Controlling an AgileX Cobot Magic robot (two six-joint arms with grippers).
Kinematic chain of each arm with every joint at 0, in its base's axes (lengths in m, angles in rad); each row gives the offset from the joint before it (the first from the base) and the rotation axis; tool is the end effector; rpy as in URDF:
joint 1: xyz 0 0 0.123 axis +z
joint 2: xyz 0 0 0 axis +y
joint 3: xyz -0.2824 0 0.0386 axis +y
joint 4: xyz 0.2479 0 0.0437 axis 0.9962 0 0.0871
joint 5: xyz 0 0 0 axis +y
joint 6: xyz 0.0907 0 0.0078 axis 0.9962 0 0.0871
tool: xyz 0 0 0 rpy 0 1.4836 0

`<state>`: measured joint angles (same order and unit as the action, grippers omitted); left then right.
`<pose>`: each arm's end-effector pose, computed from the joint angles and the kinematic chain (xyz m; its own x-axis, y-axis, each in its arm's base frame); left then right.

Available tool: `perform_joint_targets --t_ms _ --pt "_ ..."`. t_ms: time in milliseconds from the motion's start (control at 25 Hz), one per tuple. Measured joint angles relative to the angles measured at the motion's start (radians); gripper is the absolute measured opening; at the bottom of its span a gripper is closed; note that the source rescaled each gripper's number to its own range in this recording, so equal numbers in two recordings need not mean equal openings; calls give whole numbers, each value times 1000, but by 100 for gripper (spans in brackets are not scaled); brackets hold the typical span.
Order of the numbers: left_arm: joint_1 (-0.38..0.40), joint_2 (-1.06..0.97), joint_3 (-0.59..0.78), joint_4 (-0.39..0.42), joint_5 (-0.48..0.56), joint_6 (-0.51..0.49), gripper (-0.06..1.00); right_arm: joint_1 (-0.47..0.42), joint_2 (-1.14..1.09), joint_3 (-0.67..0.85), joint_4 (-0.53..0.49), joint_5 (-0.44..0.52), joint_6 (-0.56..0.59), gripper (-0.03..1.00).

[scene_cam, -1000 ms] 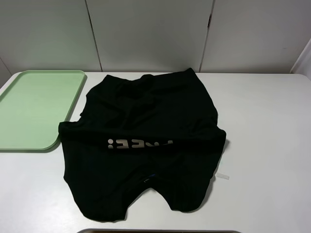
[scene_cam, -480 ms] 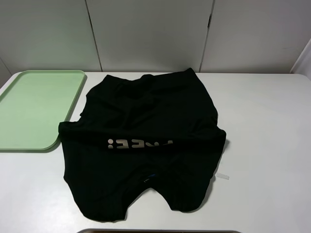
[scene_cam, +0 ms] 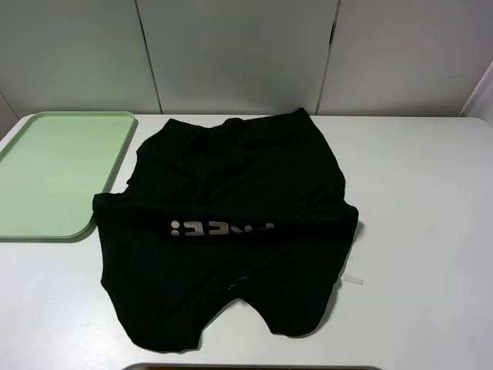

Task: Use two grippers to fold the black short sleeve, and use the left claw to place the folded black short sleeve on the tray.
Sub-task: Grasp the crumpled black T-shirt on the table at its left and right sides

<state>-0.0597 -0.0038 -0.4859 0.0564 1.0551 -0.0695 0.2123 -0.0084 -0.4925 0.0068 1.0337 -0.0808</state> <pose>-0.0034 0.0047 0.2738 -0.4590 -0.0142 -0.8883 -0.0030 0.9999 -0.0145 -0.0042 -0.0004 0.2773 -0.4034 -0.1660 -0.8999 -0.2478 0.9665 -0.0672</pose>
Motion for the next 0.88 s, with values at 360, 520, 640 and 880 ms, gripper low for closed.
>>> perform_joint_targets --t_ms 360,520,640,880 --pt "0 0 0 0 0 0 76 0 0 0 0 0 0 100" --pt "0 0 0 0 0 0 76 0 0 0 0 0 0 100" --pt "0 0 0 0 0 0 76 0 0 0 0 0 0 100" --pt "0 0 0 0 0 0 76 0 0 0 0 0 0 100"
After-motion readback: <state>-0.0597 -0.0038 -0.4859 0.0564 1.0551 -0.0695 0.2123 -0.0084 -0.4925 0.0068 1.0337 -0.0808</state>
